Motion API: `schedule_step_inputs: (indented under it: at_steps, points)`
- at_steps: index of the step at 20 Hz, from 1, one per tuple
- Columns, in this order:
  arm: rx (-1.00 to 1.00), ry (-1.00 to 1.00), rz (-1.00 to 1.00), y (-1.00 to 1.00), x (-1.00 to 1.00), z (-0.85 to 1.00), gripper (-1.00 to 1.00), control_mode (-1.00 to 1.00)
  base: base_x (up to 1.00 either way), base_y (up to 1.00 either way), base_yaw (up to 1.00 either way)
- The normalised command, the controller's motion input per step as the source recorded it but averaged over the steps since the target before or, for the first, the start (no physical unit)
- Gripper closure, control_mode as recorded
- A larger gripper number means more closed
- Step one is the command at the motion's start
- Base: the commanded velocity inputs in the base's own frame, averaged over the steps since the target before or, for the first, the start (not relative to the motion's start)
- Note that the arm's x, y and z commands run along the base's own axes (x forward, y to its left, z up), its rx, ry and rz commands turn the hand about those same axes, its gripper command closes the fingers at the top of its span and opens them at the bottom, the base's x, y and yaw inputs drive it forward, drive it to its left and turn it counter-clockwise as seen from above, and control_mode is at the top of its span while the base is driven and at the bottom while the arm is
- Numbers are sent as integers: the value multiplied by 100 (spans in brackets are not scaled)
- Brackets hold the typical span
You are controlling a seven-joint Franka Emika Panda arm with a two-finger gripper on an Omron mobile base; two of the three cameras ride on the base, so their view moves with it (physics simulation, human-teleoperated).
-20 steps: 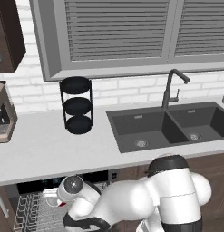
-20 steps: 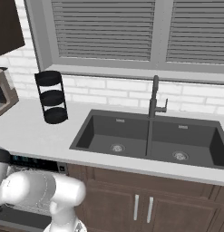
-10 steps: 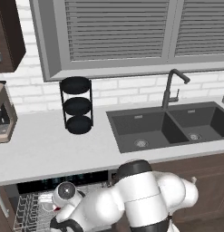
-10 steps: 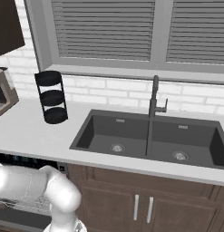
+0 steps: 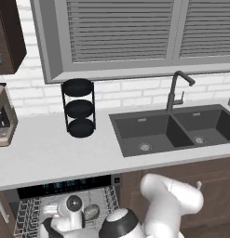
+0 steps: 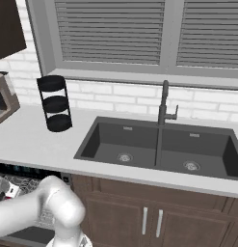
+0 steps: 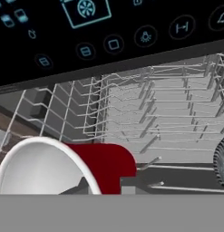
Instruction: Pick up the cup and bowl from the counter, place them in the dishwasher, and close the dishwasher door.
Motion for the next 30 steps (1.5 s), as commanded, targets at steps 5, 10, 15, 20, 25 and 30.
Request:
schedule_step_inputs:
  at_steps: [5, 10, 15, 20, 25, 30]
  points:
    - [0, 0, 0, 41, 11, -23, 100, -100, 0, 0, 0]
    - [0, 0, 0, 73, 0, -2, -100, -100, 0, 0, 0]
    - [0, 0, 0, 67, 7, -5, -100, -100, 0, 0, 0]
    - [0, -1, 0, 47, 16, -9, -100, -100, 0, 0, 0]
    - [0, -11, 0, 8, -61, 42, -100, -100, 0, 0, 0]
    - [5, -5, 0, -45, -100, 66, -100, -100, 0, 0, 0]
